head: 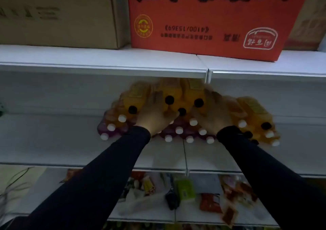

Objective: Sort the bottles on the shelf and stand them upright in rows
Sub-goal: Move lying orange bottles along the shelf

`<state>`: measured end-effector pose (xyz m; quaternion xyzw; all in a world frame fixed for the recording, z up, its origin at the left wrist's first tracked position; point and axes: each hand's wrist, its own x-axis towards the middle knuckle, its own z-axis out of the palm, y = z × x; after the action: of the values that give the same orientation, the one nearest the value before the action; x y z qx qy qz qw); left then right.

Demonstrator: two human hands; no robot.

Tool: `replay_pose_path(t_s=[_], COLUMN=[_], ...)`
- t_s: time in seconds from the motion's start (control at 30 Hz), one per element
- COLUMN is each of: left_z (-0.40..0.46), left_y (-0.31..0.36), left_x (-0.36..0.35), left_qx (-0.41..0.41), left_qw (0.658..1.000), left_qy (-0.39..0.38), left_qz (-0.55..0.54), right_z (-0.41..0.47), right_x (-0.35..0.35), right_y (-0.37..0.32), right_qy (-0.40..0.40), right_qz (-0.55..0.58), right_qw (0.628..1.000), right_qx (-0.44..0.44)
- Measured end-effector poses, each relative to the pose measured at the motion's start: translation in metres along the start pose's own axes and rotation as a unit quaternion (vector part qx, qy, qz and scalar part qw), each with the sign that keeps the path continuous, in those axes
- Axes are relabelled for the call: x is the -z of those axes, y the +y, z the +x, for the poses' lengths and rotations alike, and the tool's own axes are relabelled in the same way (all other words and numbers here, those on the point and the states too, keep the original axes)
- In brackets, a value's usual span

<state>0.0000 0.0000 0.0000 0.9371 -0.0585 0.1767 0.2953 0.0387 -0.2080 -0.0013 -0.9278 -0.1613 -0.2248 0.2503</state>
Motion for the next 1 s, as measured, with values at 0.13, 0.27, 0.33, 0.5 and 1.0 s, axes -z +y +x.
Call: replay_pose_path(t_s=[0.13, 0.27, 0.33, 0.5, 1.0], left_z=[0.024, 0.037, 0.039, 0.038, 0.049], left_y=[0.004, 0.003, -0.001, -0.007, 0.004], left_x=[-0.006, -0.015, -0.017, -0.012, -0.031], left_qx=[0.026, 0.035, 0.032, 0.054, 0.087], left_qw=[0.998, 0.997, 0.997, 0.998, 0.994], left_qy=[-0.023, 0.000, 0.005, 0.018, 0.056], left_qz=[0.044, 0.066, 0.067, -0.019, 0.021], right_z=[0.030, 0.049, 0.052, 0.049, 0.051], right_x=[-0.010, -0.019, -0.018, -0.013, -0.016], right_y=[0.012, 0.023, 0.027, 0.033, 0.013], right_qy=[-0.040, -0.123, -0.119, -0.121, -0.094], right_qz=[-0.033, -0.020, -0.012, 0.025, 0.035], right_qw=[0.999, 0.992, 0.993, 0.992, 0.995], right_qx=[0.003, -0.028, -0.026, -0.003, -0.011])
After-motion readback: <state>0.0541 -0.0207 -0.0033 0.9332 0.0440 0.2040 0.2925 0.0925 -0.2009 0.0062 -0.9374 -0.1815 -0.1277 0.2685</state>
